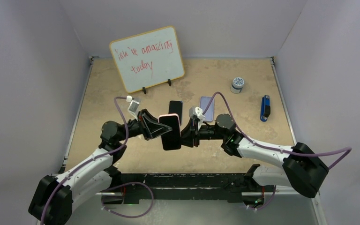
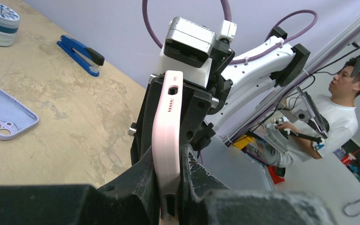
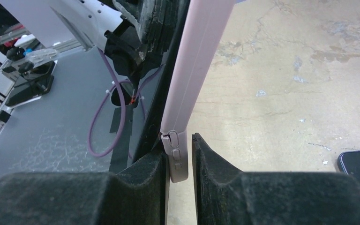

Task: Take the phone out of the phone case
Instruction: Remove the phone case from the phone.

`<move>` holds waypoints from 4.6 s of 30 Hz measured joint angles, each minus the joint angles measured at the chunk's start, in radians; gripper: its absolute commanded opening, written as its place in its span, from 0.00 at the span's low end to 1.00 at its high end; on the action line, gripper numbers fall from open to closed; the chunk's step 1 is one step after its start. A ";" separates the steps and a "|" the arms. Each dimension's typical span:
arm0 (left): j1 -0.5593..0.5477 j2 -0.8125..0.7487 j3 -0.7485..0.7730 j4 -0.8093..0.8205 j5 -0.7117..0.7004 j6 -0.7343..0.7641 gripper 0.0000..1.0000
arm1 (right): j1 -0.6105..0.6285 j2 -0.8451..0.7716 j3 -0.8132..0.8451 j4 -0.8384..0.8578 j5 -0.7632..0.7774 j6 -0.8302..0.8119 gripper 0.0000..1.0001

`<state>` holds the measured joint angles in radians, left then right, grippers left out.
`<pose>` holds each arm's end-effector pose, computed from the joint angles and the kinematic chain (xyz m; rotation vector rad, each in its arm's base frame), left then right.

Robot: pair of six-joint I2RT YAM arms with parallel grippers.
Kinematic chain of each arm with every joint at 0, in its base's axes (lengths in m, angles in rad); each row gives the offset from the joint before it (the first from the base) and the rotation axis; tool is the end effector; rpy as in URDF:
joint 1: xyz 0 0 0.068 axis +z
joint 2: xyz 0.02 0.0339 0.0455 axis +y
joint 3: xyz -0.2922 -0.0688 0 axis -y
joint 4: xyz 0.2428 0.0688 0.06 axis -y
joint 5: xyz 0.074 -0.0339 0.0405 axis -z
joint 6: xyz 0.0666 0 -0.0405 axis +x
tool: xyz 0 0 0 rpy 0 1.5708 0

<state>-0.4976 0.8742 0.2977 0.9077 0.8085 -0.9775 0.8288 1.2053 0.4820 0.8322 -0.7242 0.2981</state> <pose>0.1372 -0.1293 0.2946 0.4656 1.5046 -1.7007 0.1435 0.2218 0.2841 -1.0284 1.3113 1.4060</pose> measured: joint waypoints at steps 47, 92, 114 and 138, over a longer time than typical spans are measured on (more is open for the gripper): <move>-0.273 0.155 0.244 -0.998 -1.004 0.519 0.74 | -0.150 0.385 -0.010 0.026 0.159 0.404 0.00; -0.880 0.681 0.486 -1.055 -1.783 0.711 0.54 | -0.164 0.433 0.041 -0.069 0.158 0.444 0.00; -0.811 0.712 0.513 -1.018 -1.863 0.774 0.43 | -0.179 0.433 0.051 0.003 0.163 0.455 0.00; -0.828 0.462 0.519 -1.143 -1.854 0.771 0.00 | -0.184 0.429 0.050 -0.012 0.187 0.480 0.00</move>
<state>-1.3258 1.3365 0.8169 -0.2356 -1.0454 -0.2070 0.6449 1.6344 0.5323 0.8200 -0.5369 0.7784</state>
